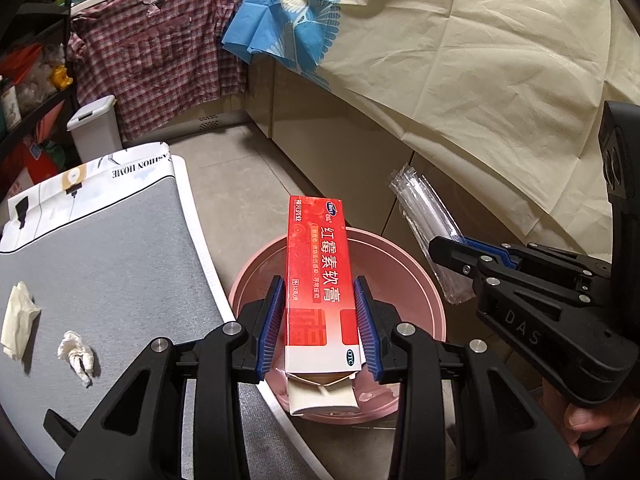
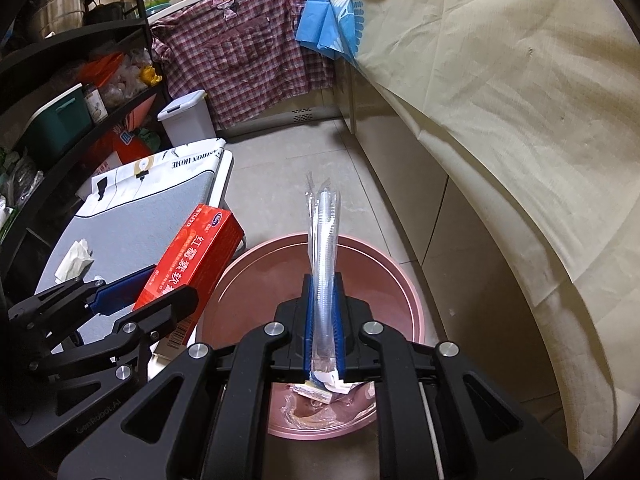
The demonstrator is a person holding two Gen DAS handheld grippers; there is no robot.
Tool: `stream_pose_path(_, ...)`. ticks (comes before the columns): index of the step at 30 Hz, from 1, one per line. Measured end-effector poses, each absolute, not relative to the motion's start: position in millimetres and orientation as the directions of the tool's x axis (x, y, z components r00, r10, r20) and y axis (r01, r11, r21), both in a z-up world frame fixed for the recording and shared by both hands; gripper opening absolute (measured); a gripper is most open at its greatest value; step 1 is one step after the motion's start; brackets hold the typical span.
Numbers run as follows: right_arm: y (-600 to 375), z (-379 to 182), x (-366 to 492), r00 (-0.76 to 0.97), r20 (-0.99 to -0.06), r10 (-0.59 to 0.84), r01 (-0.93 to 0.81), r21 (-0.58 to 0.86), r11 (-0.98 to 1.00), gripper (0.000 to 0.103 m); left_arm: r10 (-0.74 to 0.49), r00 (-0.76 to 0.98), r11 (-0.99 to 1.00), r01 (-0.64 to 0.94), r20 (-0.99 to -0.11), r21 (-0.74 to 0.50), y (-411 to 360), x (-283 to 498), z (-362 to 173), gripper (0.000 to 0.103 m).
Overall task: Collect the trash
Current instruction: 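Open both tools to drop the red box and straws into the bucket, then move both tools back over the table toward the tissues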
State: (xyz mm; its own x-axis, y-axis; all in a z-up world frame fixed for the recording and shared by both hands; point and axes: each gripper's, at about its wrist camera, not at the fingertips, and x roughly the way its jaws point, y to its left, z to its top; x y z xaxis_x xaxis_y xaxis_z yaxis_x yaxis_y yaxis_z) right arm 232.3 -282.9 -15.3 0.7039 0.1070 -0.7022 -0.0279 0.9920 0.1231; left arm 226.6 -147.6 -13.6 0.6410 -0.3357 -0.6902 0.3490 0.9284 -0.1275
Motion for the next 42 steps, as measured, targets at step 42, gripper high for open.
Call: stream_pose_path(42,-213,18,194,0.808,-0.572,0.140,-0.143,0.040,0.989,0.042,-0.214,0.784,0.976,0.155,-0.583,-0.150,27,182,52,0.039)
